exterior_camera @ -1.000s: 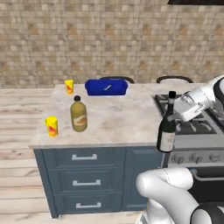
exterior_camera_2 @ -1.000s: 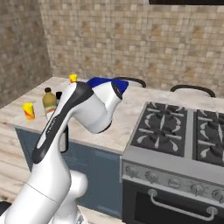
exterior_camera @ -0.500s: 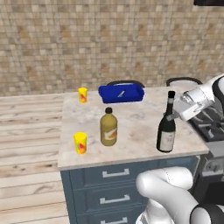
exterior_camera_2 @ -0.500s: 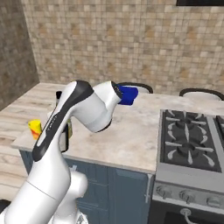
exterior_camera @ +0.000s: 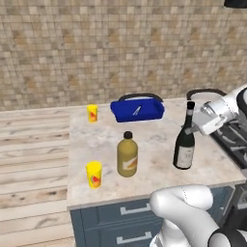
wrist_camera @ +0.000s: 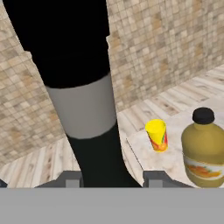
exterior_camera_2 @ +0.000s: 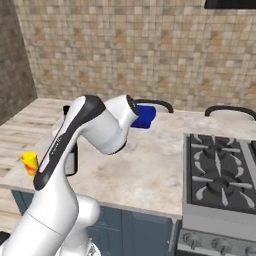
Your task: Place the drinks on the dining counter in a tight cluster.
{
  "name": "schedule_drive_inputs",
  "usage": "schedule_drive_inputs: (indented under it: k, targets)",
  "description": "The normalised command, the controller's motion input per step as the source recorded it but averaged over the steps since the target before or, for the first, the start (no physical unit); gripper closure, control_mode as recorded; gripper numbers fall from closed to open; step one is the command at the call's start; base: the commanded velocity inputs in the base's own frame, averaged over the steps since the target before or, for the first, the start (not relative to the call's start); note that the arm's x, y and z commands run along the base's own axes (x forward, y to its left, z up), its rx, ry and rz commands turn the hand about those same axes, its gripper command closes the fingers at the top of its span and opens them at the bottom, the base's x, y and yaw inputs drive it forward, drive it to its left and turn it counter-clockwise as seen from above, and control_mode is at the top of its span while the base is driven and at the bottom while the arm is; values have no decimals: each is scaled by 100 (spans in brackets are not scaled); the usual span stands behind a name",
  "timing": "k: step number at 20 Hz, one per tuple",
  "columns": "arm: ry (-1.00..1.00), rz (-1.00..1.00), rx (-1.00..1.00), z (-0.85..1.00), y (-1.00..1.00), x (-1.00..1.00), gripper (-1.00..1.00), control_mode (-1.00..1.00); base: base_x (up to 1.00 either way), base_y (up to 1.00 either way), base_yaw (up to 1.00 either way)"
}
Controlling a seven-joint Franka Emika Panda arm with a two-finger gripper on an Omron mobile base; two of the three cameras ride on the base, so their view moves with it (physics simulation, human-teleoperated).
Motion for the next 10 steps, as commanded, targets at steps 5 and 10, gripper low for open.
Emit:
schedule_drive_inputs:
  k: [5,10]
  targets:
    - [0,0,0,0,0,0,100,100,81,10,-1]
    - [0,0,0,0,0,0,100,100,11,7,-1]
